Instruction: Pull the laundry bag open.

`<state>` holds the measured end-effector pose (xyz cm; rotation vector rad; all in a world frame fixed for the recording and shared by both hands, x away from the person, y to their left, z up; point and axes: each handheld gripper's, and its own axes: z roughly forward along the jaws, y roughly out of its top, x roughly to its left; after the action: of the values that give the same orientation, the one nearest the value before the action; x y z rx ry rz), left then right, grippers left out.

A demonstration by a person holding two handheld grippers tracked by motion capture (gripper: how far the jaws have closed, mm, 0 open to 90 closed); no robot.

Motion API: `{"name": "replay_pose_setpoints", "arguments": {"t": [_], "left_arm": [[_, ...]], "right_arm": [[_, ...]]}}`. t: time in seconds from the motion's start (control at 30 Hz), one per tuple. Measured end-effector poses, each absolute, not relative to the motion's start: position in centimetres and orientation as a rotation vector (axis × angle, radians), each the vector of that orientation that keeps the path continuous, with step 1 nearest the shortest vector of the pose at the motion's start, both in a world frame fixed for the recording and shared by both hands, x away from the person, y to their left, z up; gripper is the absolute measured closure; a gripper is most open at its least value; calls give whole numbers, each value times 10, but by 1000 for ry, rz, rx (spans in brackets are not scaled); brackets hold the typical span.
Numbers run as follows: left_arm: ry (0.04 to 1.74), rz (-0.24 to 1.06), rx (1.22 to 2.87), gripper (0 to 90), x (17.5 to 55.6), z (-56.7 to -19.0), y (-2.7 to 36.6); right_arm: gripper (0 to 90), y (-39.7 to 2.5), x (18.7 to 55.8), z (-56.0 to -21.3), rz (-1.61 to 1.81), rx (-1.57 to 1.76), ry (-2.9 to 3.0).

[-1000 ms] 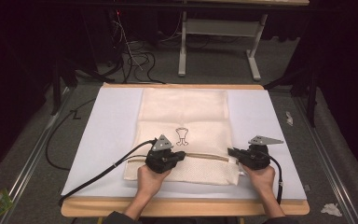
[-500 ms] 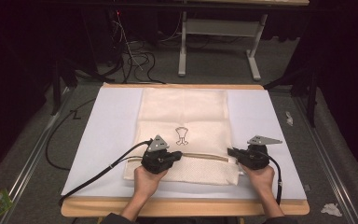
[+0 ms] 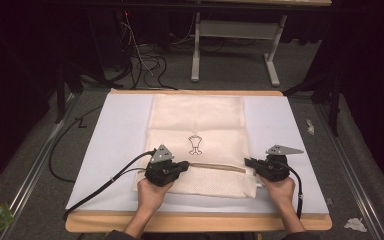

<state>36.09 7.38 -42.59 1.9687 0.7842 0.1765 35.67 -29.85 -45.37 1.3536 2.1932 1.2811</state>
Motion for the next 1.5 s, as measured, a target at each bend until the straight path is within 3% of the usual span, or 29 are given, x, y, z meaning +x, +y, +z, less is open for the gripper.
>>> {"name": "replay_pose_setpoints", "arguments": {"t": [1.5], "left_arm": [[874,218,1902,872,358,-424,119]], "right_arm": [[873,-301,356,-457,1256,1362,2194]]}}
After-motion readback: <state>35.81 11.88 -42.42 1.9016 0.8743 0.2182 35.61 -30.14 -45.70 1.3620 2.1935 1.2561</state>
